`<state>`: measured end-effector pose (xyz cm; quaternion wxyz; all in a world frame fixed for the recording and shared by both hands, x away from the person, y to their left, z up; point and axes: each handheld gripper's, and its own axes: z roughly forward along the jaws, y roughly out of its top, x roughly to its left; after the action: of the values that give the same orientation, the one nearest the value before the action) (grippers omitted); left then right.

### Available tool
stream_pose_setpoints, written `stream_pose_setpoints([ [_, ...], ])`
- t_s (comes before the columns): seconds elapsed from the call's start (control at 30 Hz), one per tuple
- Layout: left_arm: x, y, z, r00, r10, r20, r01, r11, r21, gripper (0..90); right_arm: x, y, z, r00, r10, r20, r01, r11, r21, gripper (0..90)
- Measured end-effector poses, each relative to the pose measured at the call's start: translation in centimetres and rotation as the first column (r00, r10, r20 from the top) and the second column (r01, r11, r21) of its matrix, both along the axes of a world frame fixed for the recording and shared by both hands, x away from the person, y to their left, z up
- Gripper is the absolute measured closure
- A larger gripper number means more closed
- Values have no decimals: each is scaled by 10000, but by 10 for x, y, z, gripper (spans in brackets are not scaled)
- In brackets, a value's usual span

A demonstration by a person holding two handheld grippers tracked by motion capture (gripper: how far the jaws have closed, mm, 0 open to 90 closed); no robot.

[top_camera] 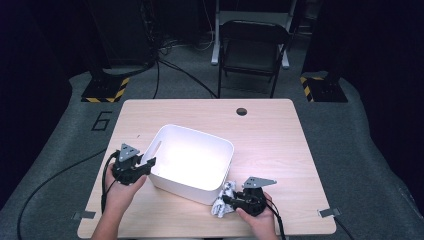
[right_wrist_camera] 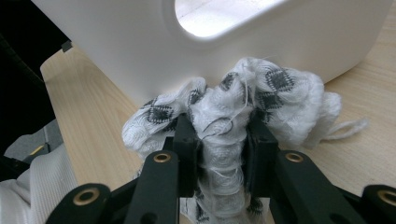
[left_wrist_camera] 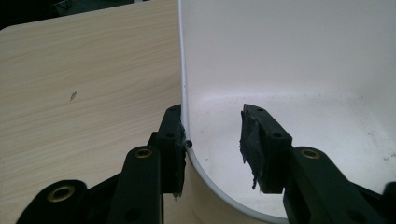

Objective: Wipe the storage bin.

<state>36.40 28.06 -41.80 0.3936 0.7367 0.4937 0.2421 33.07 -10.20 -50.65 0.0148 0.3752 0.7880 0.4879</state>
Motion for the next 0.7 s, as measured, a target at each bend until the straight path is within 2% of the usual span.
stream_pose_setpoints([
  [0.1, 0, 0, 0, 10000, 47, -10, -47, 10000, -1, 611, -2, 1, 6, 9994, 18, 355, -9, 9997, -258, 707],
  [0.17, 0, 0, 0, 10000, 83, -33, -83, 10000, -47, 610, -5, 0, 14, 9984, -131, 554, 119, 9997, 218, 707],
  [0.23, 0, 0, 0, 9999, 131, -25, -131, 9999, -92, 609, -9, -4, 27, 9949, -236, 976, 152, 9962, 863, 705],
  [0.27, 0, 0, 0, 9999, 145, -23, -145, 9999, -74, 610, -11, -4, 33, 9910, -282, 1305, 151, 9948, 1009, 705],
  [0.33, -1, -1, 0, 9999, 145, -29, -145, 9999, -49, 610, -16, -4, 43, 9850, -285, 1704, 102, 9942, 1069, 705],
  [0.4, -1, -1, 0, 10000, 79, -47, -79, 10000, 9, 611, -18, -3, 47, 9801, -263, 1968, 87, 9959, 902, 703],
  [0.47, -1, -1, 1, 10000, 21, -62, -20, 10000, 75, 614, -16, -5, 45, 9816, -192, 1898, -3, 9948, 1020, 702],
  [0.57, -1, 0, 1, 10000, 2, -28, -1, 10000, 59, 634, -12, -4, 37, 9874, -122, 1578, -4, 9968, 797, 703],
  [0.67, -1, 1, 0, 10000, -28, -23, 28, 10000, 38, 654, -8, -4, 26, 9950, -98, 990, 25, 9973, 738, 703],
  [0.7, -2, 1, 0, 10000, -14, -27, 14, 10000, 10, 655, -6, -4, 23, 9957, -82, 921, 20, 9978, 667, 703],
])
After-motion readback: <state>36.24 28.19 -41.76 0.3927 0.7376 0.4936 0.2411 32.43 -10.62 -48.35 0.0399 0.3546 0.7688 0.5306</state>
